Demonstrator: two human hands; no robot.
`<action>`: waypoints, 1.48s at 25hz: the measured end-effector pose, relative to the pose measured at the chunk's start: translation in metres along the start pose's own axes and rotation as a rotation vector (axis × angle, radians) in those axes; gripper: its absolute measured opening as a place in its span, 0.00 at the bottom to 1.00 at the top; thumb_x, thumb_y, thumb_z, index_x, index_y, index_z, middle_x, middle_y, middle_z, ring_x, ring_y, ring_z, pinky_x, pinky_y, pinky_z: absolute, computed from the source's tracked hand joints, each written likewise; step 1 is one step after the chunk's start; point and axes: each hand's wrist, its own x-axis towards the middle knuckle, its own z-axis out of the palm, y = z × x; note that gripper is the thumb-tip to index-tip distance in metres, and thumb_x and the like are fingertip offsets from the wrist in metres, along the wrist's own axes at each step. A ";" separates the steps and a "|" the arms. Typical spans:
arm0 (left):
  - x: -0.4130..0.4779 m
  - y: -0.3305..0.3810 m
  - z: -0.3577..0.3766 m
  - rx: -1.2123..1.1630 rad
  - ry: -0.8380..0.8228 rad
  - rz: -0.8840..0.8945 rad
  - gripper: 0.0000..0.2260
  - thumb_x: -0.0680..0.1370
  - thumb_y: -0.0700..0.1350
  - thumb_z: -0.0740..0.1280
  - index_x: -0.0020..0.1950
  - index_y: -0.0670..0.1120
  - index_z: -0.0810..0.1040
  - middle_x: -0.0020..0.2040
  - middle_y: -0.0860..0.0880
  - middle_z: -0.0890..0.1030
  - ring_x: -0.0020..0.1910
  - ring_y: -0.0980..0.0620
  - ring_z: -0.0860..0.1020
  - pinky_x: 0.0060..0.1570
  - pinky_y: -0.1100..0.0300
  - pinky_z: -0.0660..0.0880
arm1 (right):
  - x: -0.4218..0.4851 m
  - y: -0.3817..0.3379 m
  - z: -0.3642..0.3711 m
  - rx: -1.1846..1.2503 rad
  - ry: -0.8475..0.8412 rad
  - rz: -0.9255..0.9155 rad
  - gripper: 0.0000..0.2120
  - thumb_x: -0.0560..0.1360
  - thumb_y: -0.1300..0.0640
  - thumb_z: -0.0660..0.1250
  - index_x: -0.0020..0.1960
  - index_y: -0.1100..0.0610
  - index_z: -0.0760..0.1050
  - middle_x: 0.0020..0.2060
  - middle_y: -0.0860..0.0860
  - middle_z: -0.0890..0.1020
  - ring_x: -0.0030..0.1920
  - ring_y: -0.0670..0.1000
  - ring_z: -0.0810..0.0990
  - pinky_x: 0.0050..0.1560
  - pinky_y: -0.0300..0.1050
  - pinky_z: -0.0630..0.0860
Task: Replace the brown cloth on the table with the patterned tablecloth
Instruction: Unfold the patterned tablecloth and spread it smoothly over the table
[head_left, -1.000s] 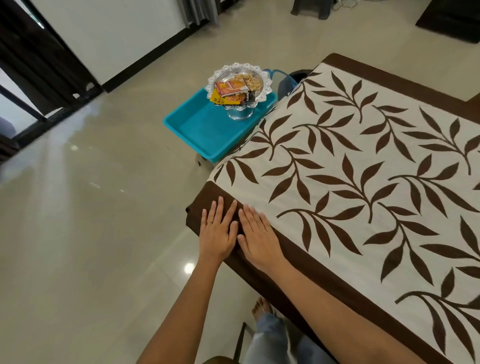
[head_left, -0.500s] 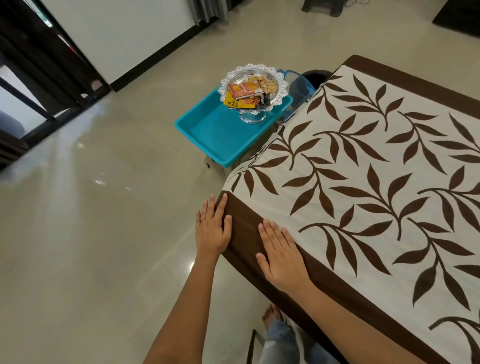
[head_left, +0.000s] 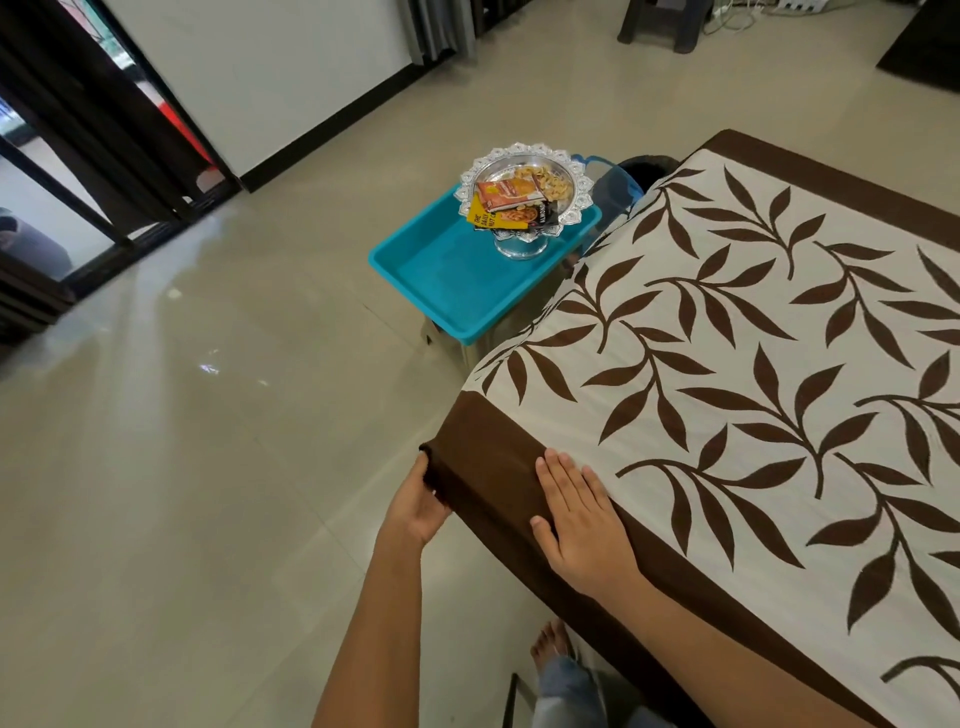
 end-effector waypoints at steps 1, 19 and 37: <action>-0.002 0.007 0.001 -0.032 0.009 0.067 0.17 0.82 0.50 0.60 0.66 0.42 0.74 0.62 0.44 0.78 0.55 0.46 0.78 0.55 0.49 0.76 | 0.000 0.000 -0.001 -0.002 -0.002 -0.001 0.30 0.81 0.41 0.46 0.78 0.56 0.54 0.77 0.51 0.57 0.77 0.50 0.52 0.74 0.51 0.54; -0.002 0.048 -0.070 0.256 0.643 0.239 0.14 0.74 0.40 0.71 0.57 0.38 0.74 0.59 0.38 0.77 0.42 0.46 0.76 0.46 0.55 0.73 | 0.001 -0.002 0.001 -0.025 -0.014 0.015 0.30 0.80 0.41 0.50 0.77 0.56 0.58 0.76 0.53 0.61 0.76 0.52 0.56 0.74 0.50 0.52; 0.013 0.000 0.044 1.722 0.514 0.775 0.26 0.82 0.56 0.45 0.78 0.48 0.52 0.78 0.44 0.55 0.77 0.44 0.50 0.74 0.43 0.38 | -0.011 0.004 -0.001 -0.014 0.023 0.034 0.32 0.80 0.38 0.49 0.78 0.55 0.54 0.77 0.52 0.57 0.77 0.52 0.53 0.74 0.51 0.51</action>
